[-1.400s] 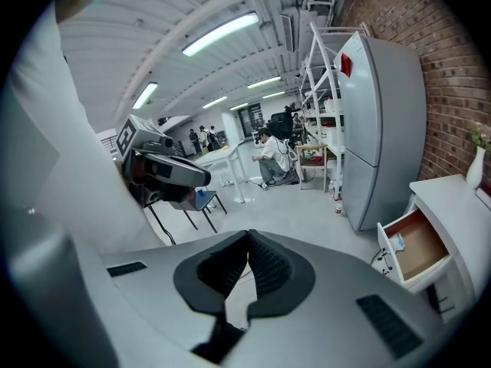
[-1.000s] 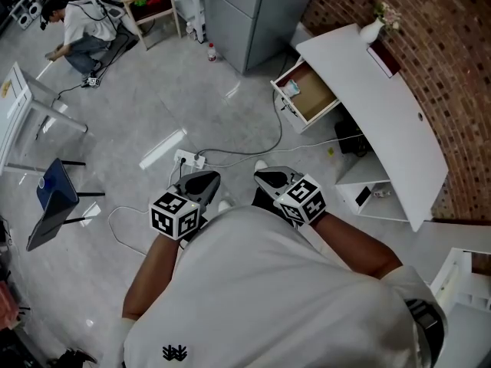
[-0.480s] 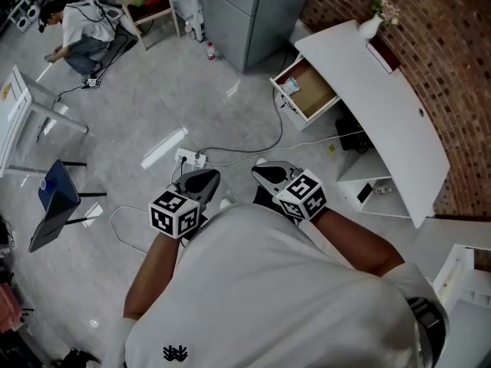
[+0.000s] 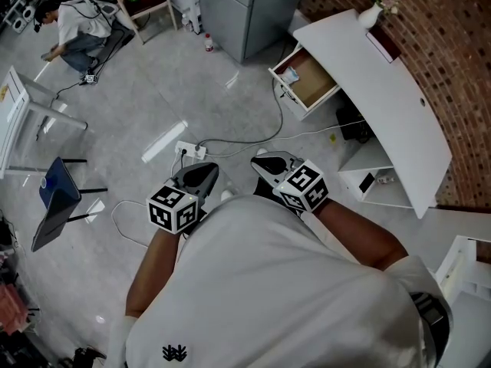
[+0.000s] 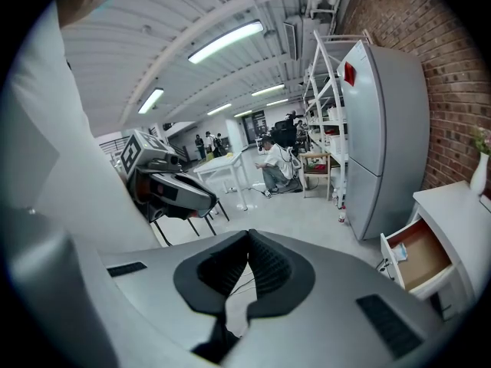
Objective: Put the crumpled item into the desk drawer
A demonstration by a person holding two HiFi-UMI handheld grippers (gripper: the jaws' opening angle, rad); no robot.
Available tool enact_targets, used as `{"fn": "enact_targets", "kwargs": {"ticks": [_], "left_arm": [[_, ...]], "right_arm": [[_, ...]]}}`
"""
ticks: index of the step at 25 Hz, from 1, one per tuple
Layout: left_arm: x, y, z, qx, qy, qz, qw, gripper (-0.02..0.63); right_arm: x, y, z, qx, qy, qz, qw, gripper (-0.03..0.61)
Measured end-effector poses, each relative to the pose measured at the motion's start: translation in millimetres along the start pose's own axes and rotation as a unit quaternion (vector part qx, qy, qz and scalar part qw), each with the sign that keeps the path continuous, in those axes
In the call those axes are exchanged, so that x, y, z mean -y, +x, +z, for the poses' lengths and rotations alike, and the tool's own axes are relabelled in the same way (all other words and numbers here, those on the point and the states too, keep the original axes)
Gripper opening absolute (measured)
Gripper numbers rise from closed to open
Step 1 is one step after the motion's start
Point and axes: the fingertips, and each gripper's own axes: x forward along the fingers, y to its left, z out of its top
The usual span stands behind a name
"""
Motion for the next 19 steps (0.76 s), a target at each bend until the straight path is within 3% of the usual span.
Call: {"fn": "enact_targets", "kwargs": {"ticks": [19], "left_arm": [[-14.4,27.8,4.7,-0.006,-0.011,0.012,0.9998,0.031]], "right_arm": [[44.5,1.7,4.9,0.005,-0.006,0.0,1.0,0.028]]}}
